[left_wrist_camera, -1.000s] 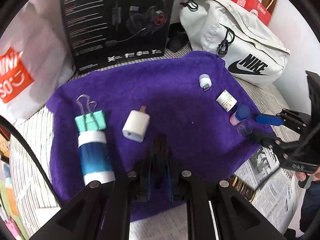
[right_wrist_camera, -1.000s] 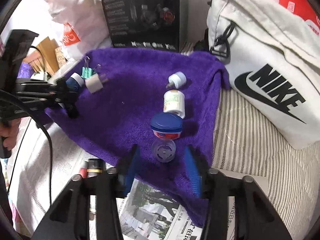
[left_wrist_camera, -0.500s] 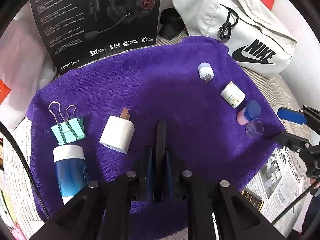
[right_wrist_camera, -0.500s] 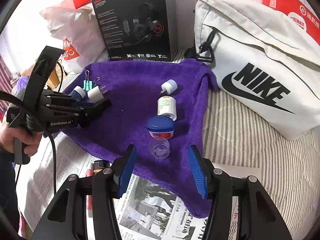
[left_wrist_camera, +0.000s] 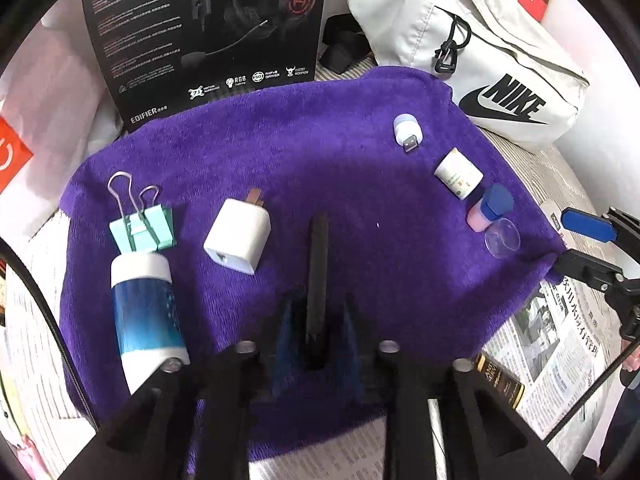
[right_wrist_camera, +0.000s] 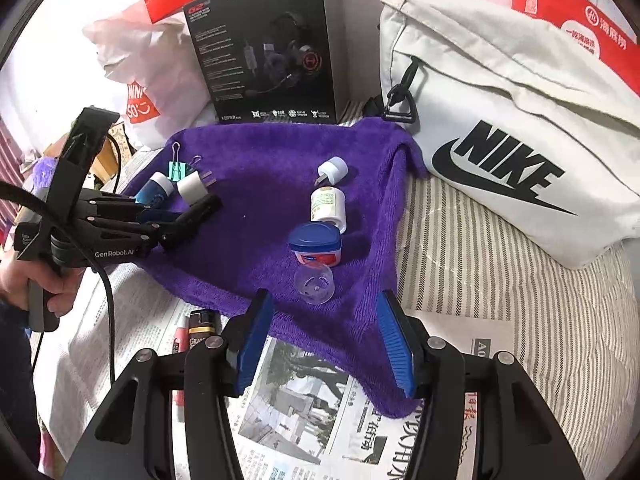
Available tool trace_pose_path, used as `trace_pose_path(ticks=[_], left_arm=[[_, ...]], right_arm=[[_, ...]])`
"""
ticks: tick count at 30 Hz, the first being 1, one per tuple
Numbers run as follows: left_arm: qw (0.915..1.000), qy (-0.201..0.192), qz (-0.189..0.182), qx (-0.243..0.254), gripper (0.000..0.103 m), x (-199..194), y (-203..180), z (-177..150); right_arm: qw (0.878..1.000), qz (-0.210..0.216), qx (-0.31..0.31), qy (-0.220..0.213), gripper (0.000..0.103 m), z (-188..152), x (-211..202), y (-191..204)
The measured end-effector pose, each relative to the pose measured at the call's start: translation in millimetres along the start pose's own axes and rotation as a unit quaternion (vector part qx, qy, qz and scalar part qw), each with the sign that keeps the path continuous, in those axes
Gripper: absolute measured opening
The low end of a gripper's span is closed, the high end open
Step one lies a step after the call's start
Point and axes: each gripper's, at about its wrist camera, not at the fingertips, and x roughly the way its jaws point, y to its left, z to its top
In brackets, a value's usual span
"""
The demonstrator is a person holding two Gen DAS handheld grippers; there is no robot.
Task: Organize rigid objects
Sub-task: 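Place the black case by the charger left while right sets the cup by the jar, then grasp the pink pen with the left tool while the right tool grasps the Grand Reserve bottle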
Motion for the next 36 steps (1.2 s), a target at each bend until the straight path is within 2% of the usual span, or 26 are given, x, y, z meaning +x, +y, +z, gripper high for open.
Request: trace_pose_path(ticks=[1,3,10,16,19,27,32,33,34,36], left_arm=[[1.0,0.0,0.004,0.001,0.037,-1,-1,-2],[0.9998,0.002,0.019,0.001,0.042,-3,-3,-7],[0.9993,-0.029,0.018,-0.014,0.044,-37,-6,-22],[0.9976,-0.063,0.019,-0.023,0.047,-70,-12,-44],[0.997,-0.07,0.02,-0.029,0.051,-78,-10,-53],[0.9943,-0.079,0.023,-0.069,0.052,-95,8,-96],[0.9926,-0.078,0.021,-0.091,0.052,-96,20,-109],[0.9924,-0.077,0.022,-0.094,0.052,-96,22,-111],[0.9922,-0.077,0.022,-0.095,0.052,-96,23,-113],[0.9921,-0.077,0.022,-0.096,0.052,-96,25,-115]], right_arm=[[1.0,0.003,0.0,-0.002,0.054,-1,-3,1],[1.0,0.006,-0.004,-0.005,0.054,-5,-11,6],[0.999,0.024,-0.038,0.002,0.054,-32,-29,33],[0.997,0.046,-0.049,0.032,0.051,-53,-3,53],[0.996,0.044,-0.06,0.045,0.043,-54,12,61],[0.994,0.035,-0.088,0.047,0.042,-54,29,78],[0.993,0.006,-0.114,0.037,0.041,-53,36,91],[0.993,0.008,-0.114,0.036,0.036,-52,37,92],[0.993,0.008,-0.116,0.036,0.023,-52,37,93],[0.991,0.0,-0.128,0.039,0.023,-53,35,97]])
